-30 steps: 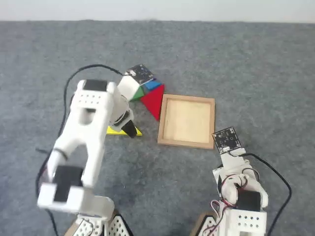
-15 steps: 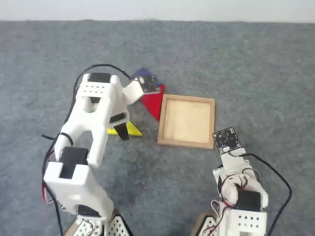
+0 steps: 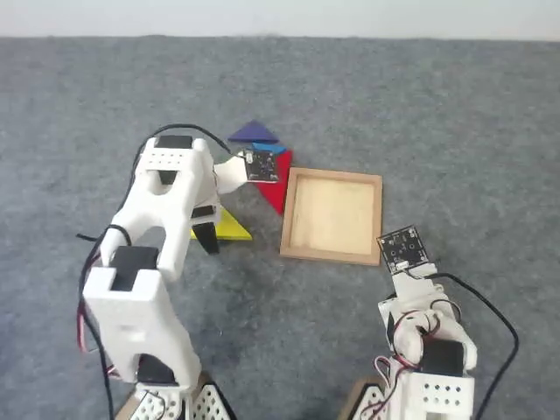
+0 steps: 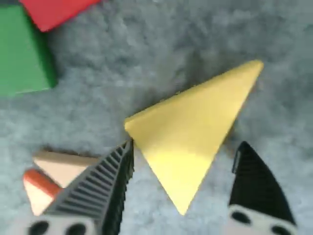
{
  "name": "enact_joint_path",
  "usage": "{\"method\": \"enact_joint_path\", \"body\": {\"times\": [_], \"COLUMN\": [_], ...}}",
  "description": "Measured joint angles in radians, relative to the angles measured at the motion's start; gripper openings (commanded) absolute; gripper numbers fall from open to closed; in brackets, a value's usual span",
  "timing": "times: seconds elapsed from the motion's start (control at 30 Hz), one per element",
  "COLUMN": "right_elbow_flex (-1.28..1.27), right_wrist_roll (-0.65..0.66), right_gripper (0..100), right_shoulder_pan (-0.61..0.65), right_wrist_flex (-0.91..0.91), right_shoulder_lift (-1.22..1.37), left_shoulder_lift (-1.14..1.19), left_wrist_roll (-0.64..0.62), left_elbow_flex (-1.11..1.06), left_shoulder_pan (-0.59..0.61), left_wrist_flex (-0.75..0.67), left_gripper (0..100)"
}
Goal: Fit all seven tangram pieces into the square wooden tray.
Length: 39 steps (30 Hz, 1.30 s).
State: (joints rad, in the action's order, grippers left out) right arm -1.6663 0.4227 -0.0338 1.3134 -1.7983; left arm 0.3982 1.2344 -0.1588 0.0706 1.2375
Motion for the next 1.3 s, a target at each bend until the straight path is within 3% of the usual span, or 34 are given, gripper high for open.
{"method": "enact_joint_path", "body": {"times": [0.83, 1.3], "right_elbow_flex": [0.0, 0.0], "right_wrist_roll": [0.0, 0.0], "right_gripper": [0.8, 0.8], "right_shoulder_pan": [0.0, 0.0], "right_wrist_flex": [0.0, 0.0], "right_shoulder_lift": [0.0, 0.0], "left_shoulder_lift": [0.031, 0.075], "left_wrist_roll": [0.041, 0.066], "left_elbow_flex": [0.051, 0.055], "left_shoulder_pan": [-0.055, 0.009], "left_wrist_flex": [-0.04, -0.04], "left_gripper": [32, 31]}}
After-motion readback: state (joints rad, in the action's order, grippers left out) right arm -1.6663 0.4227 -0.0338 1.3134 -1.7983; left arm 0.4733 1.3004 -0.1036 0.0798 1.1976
